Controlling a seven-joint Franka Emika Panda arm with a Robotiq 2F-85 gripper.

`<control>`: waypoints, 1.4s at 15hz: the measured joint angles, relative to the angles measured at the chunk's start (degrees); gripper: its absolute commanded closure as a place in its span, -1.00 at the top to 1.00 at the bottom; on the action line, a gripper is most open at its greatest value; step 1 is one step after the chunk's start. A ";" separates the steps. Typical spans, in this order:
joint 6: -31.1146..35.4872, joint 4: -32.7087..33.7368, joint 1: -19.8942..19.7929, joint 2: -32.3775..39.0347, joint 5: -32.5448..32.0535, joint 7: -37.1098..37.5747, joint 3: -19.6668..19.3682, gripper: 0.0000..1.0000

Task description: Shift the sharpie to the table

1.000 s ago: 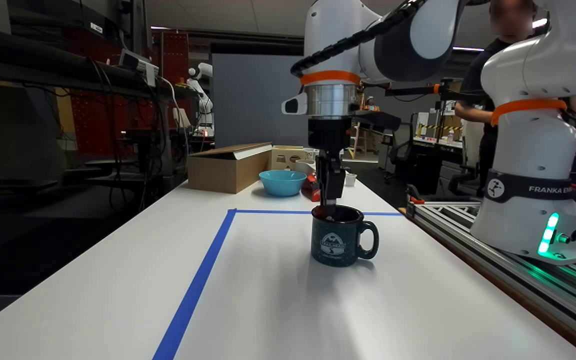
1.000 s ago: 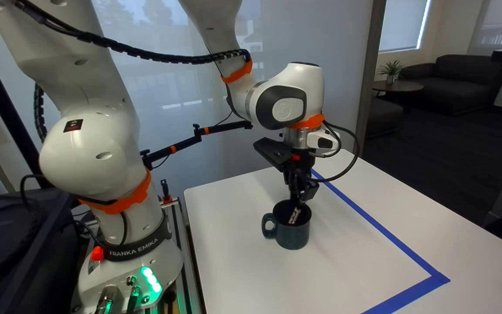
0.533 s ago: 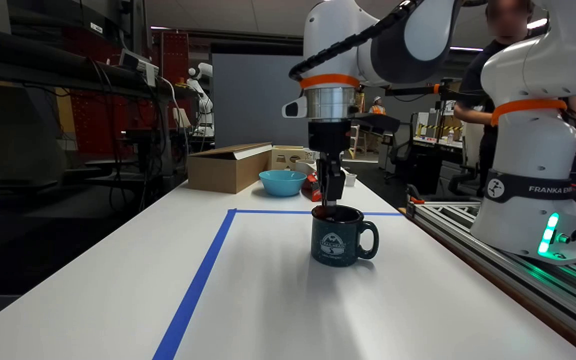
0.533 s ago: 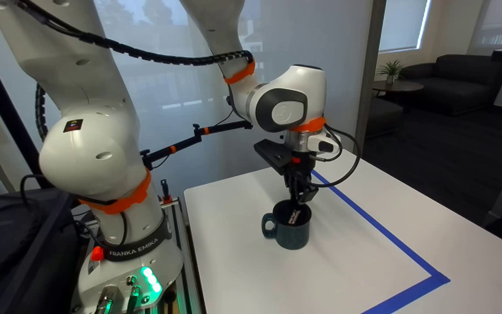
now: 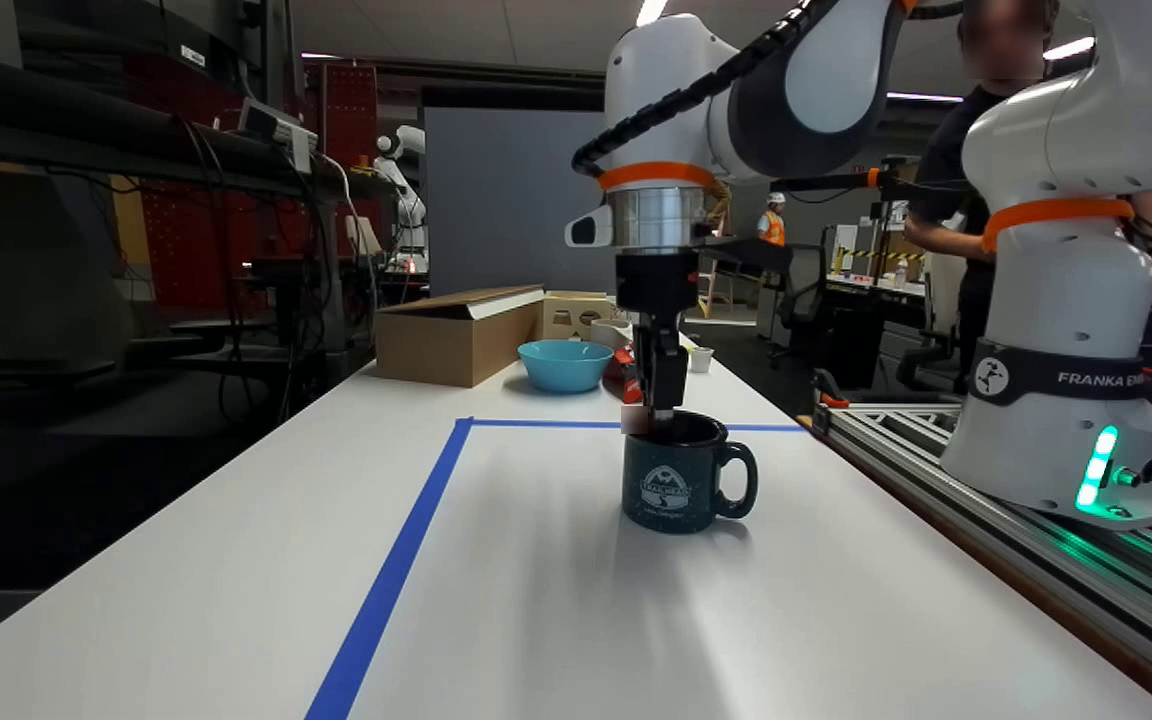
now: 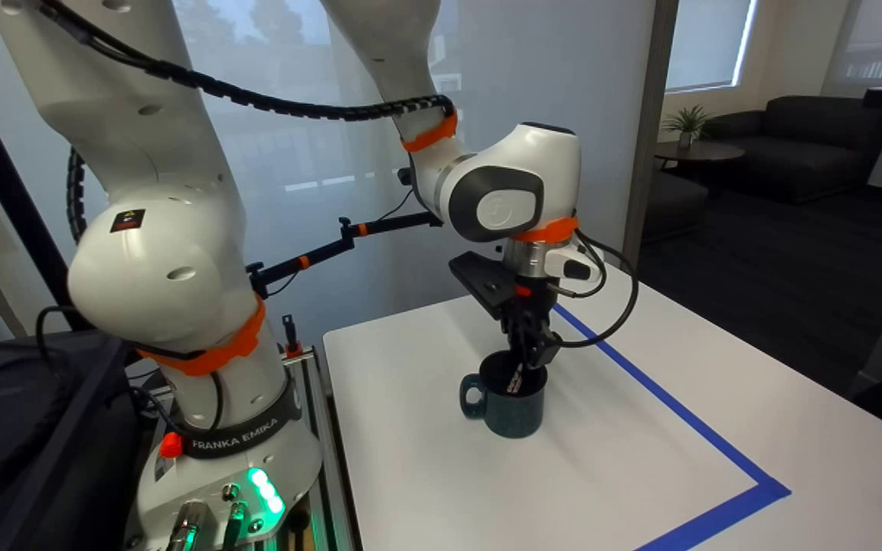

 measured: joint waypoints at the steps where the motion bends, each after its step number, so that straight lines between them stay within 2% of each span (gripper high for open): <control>1: 0.25 0.00 -0.11 0.39 0.69 -0.66 -0.12 -0.75; 2: 0.49 -0.01 -0.17 0.84 1.44 -1.40 -0.25 -0.81; 3: 0.65 -0.01 -0.25 1.27 2.12 -2.17 -0.35 -0.97; 5: 0.75 0.04 -0.43 1.75 3.08 -3.13 -0.40 -0.90; 13: 0.72 0.06 -0.56 0.47 2.77 -2.66 -0.35 -0.90; 17: -0.69 0.07 -0.55 -3.10 0.43 1.40 0.06 -0.90; 21: -6.14 0.08 -0.52 -9.01 -0.30 5.36 1.33 -0.90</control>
